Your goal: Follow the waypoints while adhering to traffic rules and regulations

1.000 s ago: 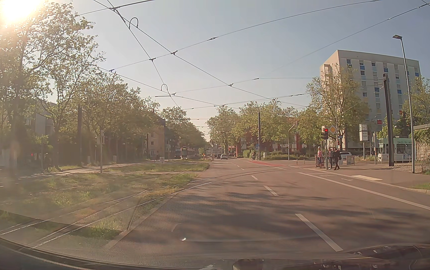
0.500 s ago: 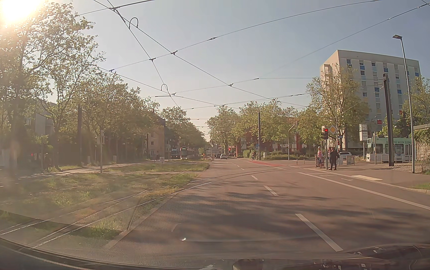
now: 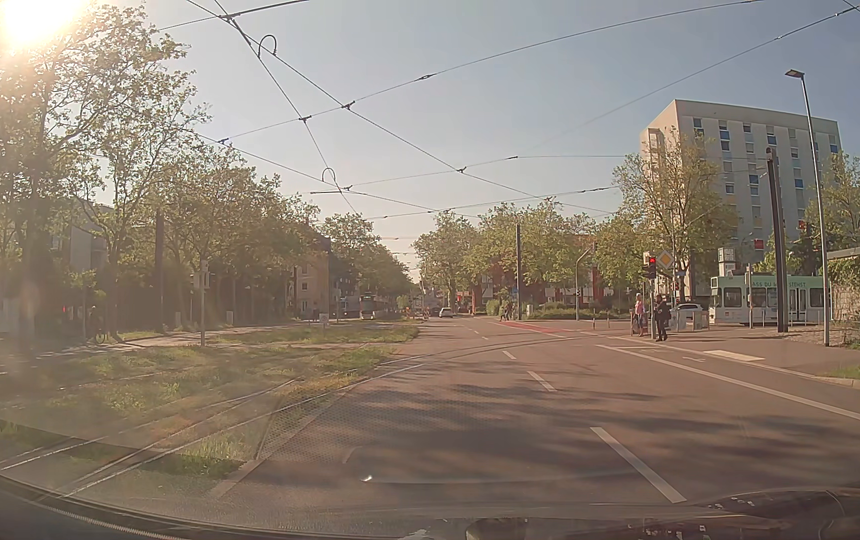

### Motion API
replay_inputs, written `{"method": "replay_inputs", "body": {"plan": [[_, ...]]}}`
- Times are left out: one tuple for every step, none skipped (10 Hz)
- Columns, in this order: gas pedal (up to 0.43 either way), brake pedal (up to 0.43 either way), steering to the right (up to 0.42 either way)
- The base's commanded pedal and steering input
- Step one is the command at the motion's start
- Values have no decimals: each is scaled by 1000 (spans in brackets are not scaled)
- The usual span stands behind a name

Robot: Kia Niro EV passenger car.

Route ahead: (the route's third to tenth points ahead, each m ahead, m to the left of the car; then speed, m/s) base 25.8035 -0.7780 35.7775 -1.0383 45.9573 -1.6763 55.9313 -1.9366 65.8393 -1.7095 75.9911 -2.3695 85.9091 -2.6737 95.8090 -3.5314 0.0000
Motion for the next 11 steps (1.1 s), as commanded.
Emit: {"method": "replay_inputs", "body": {"plan": [[0, 232, -28], [0, 244, -28], [0, 244, -28], [0, 244, -28], [0, 244, -27], [0, 244, -28], [0, 244, -28], [0, 244, -26], [0, 250, -21], [0, 250, -17], [0, 250, -16]]}}
